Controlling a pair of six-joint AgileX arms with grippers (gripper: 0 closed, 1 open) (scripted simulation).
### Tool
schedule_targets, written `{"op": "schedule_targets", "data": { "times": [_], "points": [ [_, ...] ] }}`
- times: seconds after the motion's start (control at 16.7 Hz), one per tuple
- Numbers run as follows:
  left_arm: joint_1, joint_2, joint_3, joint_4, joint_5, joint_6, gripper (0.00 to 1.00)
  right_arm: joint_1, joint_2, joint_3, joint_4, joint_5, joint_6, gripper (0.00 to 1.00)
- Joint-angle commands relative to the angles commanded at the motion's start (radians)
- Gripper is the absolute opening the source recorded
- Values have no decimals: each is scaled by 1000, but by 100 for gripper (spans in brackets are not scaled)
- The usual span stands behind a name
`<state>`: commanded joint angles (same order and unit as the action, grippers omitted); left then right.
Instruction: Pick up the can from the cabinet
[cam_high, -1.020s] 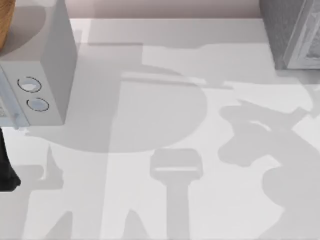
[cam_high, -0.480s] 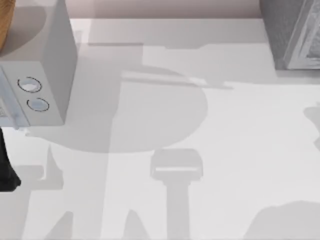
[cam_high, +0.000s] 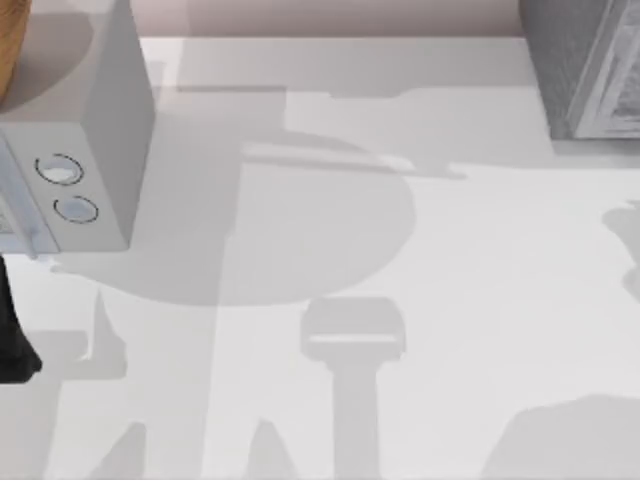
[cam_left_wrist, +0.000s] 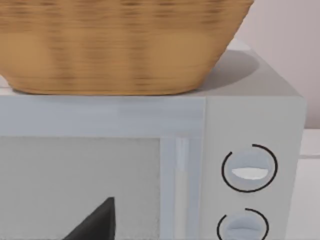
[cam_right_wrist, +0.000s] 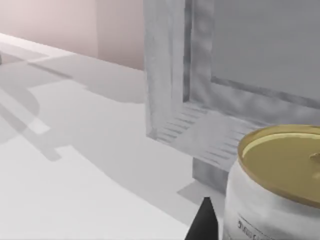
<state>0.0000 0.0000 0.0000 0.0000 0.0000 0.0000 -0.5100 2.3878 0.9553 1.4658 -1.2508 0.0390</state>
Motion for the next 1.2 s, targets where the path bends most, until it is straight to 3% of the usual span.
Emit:
{"op": "schedule_targets", "data": {
  "times": [0.36,1.14,1.2],
  "points": [
    [0,0,0,0,0,0,100,32,19,23,-6,34,-5,0],
    [0,0,0,0,0,0,100,32,19,23,-6,34,-5,98],
    [0,0,0,0,0,0,100,32,19,23,-6,34,-5,100]
  ]
}}
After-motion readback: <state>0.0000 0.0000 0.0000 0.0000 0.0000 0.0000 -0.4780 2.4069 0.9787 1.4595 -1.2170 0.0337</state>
